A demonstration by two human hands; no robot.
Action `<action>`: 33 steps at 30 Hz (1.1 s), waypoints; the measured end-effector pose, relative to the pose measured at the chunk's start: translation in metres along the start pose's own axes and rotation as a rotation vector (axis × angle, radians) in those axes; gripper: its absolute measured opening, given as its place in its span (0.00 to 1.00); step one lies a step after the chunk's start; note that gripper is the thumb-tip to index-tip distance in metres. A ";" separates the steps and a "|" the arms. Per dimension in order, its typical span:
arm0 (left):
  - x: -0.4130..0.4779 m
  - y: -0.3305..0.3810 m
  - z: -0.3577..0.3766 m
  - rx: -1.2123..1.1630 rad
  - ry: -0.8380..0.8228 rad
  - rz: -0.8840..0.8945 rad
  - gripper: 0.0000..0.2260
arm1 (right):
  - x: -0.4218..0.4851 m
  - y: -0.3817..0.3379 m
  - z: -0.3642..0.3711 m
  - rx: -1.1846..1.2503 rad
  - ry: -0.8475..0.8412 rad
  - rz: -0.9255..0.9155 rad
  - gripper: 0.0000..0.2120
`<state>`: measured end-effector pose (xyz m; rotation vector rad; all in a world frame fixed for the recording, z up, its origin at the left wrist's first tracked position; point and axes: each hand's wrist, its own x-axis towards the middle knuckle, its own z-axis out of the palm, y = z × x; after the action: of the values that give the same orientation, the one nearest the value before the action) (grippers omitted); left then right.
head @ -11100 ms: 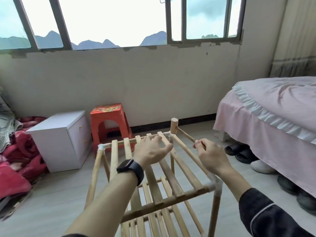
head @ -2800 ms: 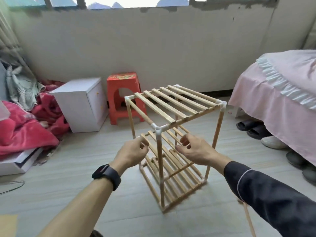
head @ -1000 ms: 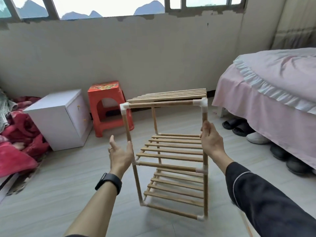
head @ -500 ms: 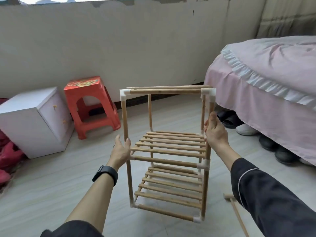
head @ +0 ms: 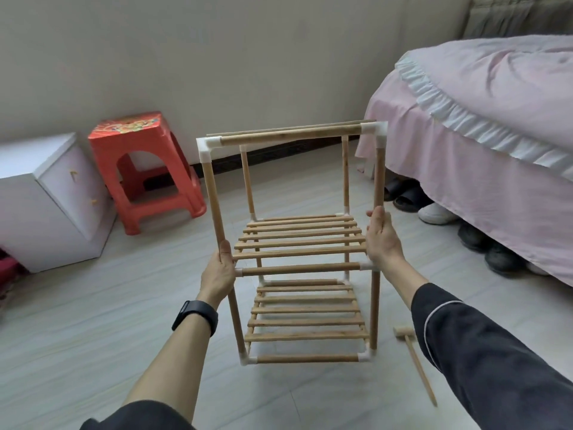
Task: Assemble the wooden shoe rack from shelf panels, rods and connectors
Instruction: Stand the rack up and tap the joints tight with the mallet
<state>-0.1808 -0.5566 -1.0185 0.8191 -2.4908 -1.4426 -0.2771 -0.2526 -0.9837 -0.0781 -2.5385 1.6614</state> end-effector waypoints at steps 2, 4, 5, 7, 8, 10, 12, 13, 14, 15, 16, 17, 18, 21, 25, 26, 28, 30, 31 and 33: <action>-0.003 0.002 -0.003 -0.007 -0.001 -0.015 0.41 | -0.007 0.019 0.001 -0.049 -0.055 0.051 0.30; -0.006 0.002 -0.009 -0.010 -0.003 -0.021 0.41 | -0.015 0.033 0.002 -0.097 -0.081 0.075 0.32; -0.008 0.001 -0.013 -0.016 -0.007 -0.023 0.41 | -0.019 0.038 0.003 -0.110 -0.094 0.094 0.34; -0.012 -0.002 -0.018 -0.036 -0.018 -0.029 0.39 | -0.029 0.043 0.005 -0.090 -0.137 0.126 0.36; -0.014 -0.004 -0.020 -0.054 -0.019 -0.032 0.37 | -0.033 0.043 0.007 -0.060 -0.166 0.136 0.37; -0.019 -0.006 -0.023 -0.102 -0.005 -0.056 0.35 | -0.039 0.042 0.010 -0.017 -0.197 0.139 0.39; -0.024 -0.006 -0.027 -0.165 0.028 -0.087 0.37 | -0.041 0.039 0.013 0.001 -0.187 0.123 0.38; -0.026 -0.006 -0.030 -0.194 0.042 -0.099 0.38 | -0.042 0.037 0.015 0.010 -0.180 0.115 0.37; -0.027 -0.006 -0.033 -0.212 0.053 -0.110 0.38 | -0.042 0.035 0.018 0.018 -0.175 0.109 0.36; -0.028 -0.005 -0.037 -0.221 0.062 -0.122 0.38 | -0.042 0.033 0.020 0.020 -0.171 0.100 0.35; -0.028 -0.006 -0.041 -0.228 0.068 -0.134 0.38 | -0.043 0.030 0.023 0.016 -0.169 0.089 0.33; -0.027 -0.006 -0.045 -0.231 0.073 -0.145 0.38 | -0.043 0.028 0.026 0.009 -0.171 0.076 0.31; -0.027 -0.007 -0.049 -0.228 0.079 -0.152 0.38 | -0.044 0.025 0.029 0.004 -0.176 0.063 0.28; -0.025 -0.011 -0.059 -0.227 0.097 -0.140 0.32 | -0.046 0.020 0.037 0.002 -0.181 0.041 0.23; -0.020 -0.016 -0.059 -0.345 0.132 -0.121 0.27 | -0.043 0.016 0.043 0.000 -0.114 -0.010 0.20; -0.018 -0.016 -0.057 -0.395 0.153 -0.131 0.26 | -0.040 0.014 0.045 -0.015 -0.089 -0.026 0.20; -0.012 -0.014 -0.056 -0.460 0.190 -0.141 0.21 | -0.032 0.010 0.047 -0.050 -0.055 -0.050 0.20; -0.004 -0.015 -0.056 -0.489 0.187 -0.132 0.14 | -0.019 0.008 0.049 -0.089 -0.055 -0.044 0.19; -0.001 -0.017 -0.055 -0.502 0.177 -0.129 0.10 | -0.011 0.008 0.050 -0.108 -0.065 -0.034 0.17; 0.002 -0.023 -0.051 -0.513 0.167 -0.147 0.07 | 0.003 0.013 0.055 -0.153 -0.097 -0.024 0.17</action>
<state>-0.1535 -0.6054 -1.0110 0.9726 -1.8427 -1.8575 -0.2864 -0.2970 -1.0169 0.0209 -2.7234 1.4959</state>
